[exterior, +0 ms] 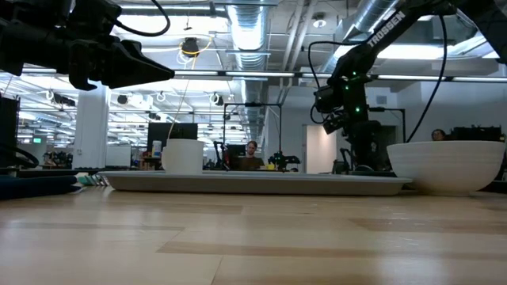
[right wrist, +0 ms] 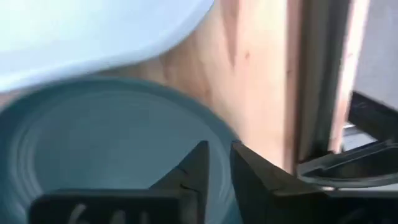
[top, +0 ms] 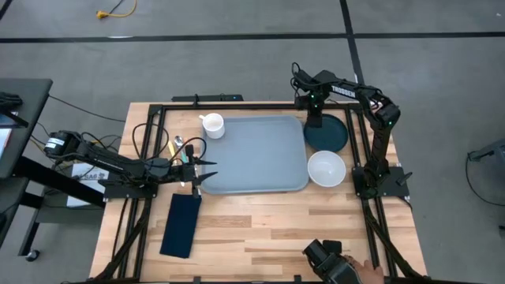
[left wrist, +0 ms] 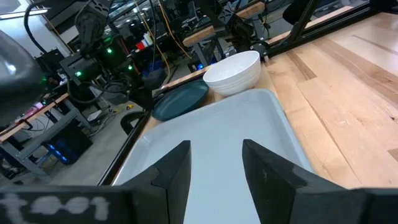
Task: Set up tray
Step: Put the black plate on the gray tray to the bottom right of the white mug
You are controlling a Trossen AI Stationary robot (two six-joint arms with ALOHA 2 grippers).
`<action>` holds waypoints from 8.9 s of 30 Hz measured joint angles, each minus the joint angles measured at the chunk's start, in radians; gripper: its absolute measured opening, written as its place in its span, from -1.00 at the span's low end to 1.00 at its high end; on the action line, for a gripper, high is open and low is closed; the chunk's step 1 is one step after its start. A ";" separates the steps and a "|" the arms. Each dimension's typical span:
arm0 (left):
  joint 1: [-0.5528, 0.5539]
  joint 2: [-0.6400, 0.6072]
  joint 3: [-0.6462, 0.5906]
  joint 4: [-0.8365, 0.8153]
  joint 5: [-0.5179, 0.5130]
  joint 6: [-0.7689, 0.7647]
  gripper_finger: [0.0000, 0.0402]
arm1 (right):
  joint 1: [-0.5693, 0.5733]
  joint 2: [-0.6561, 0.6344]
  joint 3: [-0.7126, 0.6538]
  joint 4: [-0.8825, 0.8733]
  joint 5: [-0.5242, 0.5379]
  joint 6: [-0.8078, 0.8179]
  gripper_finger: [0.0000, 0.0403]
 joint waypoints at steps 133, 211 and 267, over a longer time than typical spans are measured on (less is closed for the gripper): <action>0.000 0.000 0.000 0.000 0.000 -0.040 -0.33 | 0.325 0.010 0.220 -0.093 -0.249 0.745 -0.99; 0.000 0.000 0.000 0.004 0.000 -0.040 -0.33 | 0.360 0.010 0.143 0.187 -0.236 0.954 -0.99; 0.000 0.171 0.567 -0.800 0.073 0.019 -0.33 | 0.509 0.010 0.386 -0.254 -0.263 0.647 -0.98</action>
